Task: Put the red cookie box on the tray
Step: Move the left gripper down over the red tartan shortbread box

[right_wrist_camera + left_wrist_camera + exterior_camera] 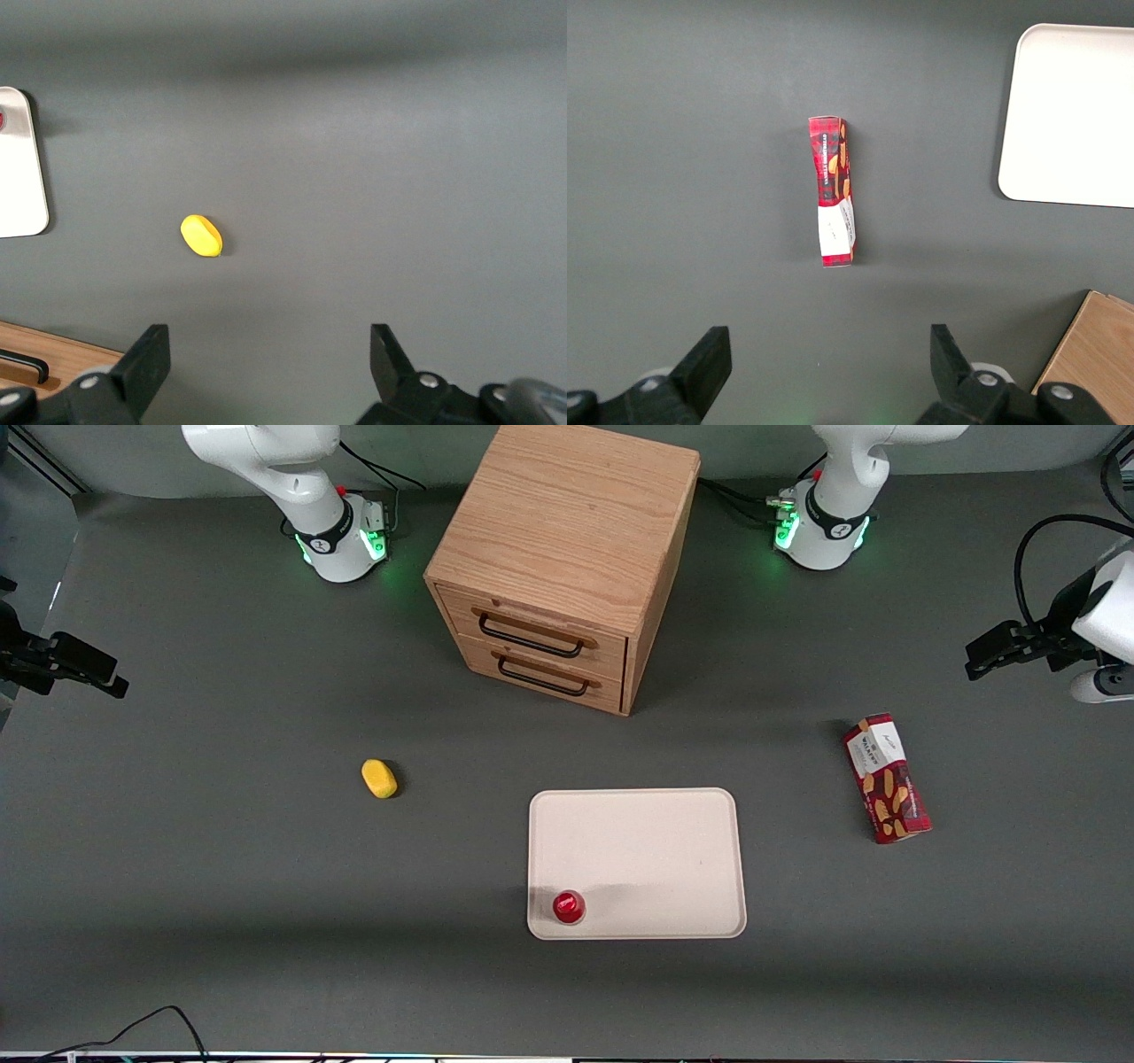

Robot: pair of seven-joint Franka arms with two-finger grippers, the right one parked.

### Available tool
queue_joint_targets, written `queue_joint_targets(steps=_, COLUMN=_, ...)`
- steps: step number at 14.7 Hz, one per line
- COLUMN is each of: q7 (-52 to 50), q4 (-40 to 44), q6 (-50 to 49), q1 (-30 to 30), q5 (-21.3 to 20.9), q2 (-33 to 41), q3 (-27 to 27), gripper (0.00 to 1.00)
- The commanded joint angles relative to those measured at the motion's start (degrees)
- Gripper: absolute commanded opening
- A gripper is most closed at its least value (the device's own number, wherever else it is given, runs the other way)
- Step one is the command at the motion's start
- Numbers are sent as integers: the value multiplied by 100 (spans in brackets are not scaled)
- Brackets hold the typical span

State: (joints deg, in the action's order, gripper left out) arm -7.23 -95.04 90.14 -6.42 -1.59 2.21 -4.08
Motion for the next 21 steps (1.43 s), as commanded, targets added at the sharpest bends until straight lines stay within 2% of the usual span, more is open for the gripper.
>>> queue_joint_targets(steps=1, q7=99, q4=231, q6=-242, q1=35, q5=62, q2=-142, q3=39, gripper=100)
queue_joint_targets(steps=5, q7=143, q4=433, q6=-523, q1=18, q5=63, q2=-318, q3=30, gripper=100)
queue_joint_targets(steps=8, q7=187, q4=136, q6=-314, q1=0, q5=54, q2=-598, q3=21, gripper=100)
queue_joint_targets(steps=12, q7=196, q4=-1268, q6=1572, q1=79, q5=54, q2=-634, q3=-32, gripper=100)
queue_joint_targets(steps=16, q7=214, q4=-2491, q6=3742, q1=79, q5=62, q2=-976, q3=-181, gripper=100)
queue_joint_targets(steps=21, q7=538, q4=-2889, q6=5450, q1=219, q5=184, q2=-1688, q3=-295, gripper=100)
